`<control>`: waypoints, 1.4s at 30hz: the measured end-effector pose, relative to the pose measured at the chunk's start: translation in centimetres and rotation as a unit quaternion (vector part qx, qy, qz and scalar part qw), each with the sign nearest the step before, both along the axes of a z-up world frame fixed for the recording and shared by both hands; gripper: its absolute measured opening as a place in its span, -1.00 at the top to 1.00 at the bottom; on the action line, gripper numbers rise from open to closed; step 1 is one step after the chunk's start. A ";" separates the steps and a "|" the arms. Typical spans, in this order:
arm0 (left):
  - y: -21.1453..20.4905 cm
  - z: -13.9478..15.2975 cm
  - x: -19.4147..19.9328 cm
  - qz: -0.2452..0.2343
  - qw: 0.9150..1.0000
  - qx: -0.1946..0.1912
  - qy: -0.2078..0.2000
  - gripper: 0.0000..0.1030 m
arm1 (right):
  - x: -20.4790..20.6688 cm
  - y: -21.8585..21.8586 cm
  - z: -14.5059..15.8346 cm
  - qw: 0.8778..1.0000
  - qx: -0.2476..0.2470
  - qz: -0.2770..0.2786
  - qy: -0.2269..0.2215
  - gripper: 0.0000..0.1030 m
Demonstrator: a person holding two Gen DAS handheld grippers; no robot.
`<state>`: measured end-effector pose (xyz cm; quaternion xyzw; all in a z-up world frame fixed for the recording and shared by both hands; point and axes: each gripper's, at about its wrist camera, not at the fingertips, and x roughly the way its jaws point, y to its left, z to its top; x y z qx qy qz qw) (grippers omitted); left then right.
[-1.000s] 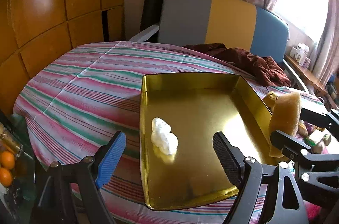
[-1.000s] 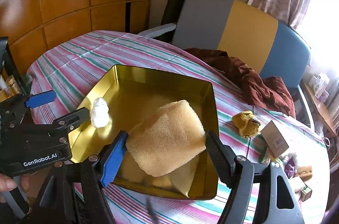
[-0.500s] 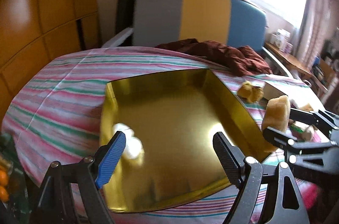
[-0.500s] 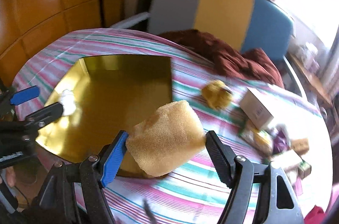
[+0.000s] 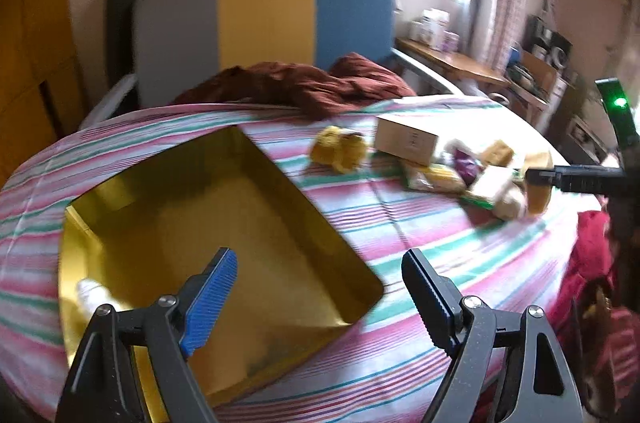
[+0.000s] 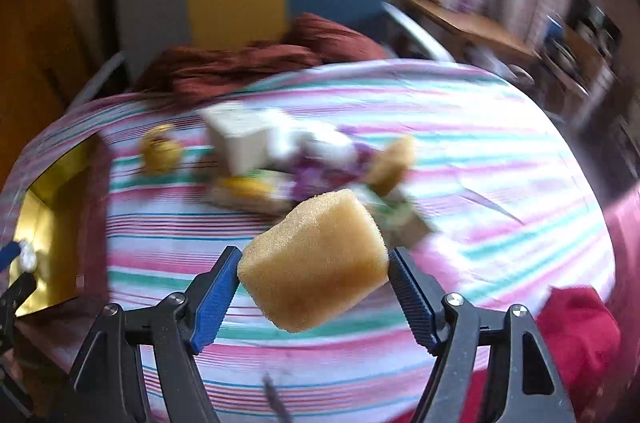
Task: Organize objects
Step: 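Move both grippers back over the pile of items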
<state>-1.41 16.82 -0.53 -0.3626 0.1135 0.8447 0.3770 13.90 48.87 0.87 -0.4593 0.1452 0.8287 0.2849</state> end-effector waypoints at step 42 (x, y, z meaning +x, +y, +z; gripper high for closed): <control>1.1 0.9 3.7 -0.120 0.991 0.067 -0.002 -0.81 | -9.5 -7.6 8.3 0.942 -0.120 0.286 0.129 -0.86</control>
